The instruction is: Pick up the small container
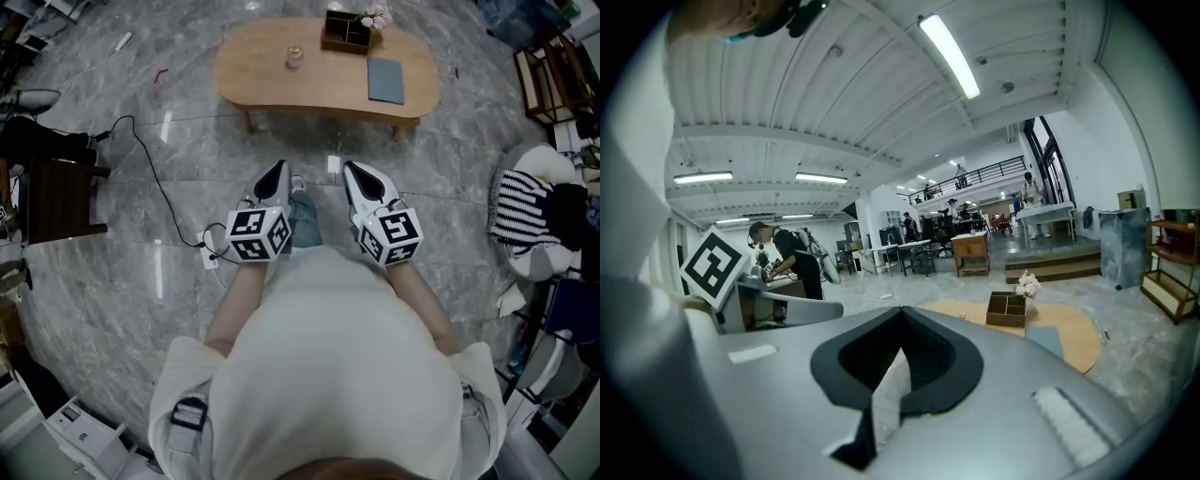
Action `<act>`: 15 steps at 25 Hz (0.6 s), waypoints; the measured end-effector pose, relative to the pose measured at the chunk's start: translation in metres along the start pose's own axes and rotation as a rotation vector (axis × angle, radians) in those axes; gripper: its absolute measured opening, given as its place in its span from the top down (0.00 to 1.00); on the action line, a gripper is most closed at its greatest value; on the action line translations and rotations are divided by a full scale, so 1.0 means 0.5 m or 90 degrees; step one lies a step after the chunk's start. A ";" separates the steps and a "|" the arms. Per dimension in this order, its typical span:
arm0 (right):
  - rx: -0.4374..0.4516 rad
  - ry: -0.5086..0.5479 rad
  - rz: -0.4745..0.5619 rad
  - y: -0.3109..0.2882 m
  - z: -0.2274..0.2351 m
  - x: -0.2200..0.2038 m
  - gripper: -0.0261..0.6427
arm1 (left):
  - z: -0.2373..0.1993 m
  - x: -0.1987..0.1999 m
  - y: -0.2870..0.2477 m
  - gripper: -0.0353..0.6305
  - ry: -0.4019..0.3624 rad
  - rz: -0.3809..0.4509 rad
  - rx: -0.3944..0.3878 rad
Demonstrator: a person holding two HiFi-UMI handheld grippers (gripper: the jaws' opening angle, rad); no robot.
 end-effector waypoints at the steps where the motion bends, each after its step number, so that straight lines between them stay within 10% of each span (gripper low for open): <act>1: -0.002 0.000 -0.001 -0.019 0.009 0.008 0.97 | -0.008 0.010 -0.019 0.94 -0.001 -0.003 -0.003; 15: -0.025 0.000 -0.001 -0.299 0.107 0.122 0.96 | -0.154 0.153 -0.251 0.94 -0.031 -0.029 -0.042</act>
Point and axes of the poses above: the fingertips, and each gripper's own axes: y backward along the fingers, z to its right, x out of its top, the point moved 4 cm from there along y, backward along the fingers, and after that the axes turned 4 degrees about z, right-handed, at the moved point
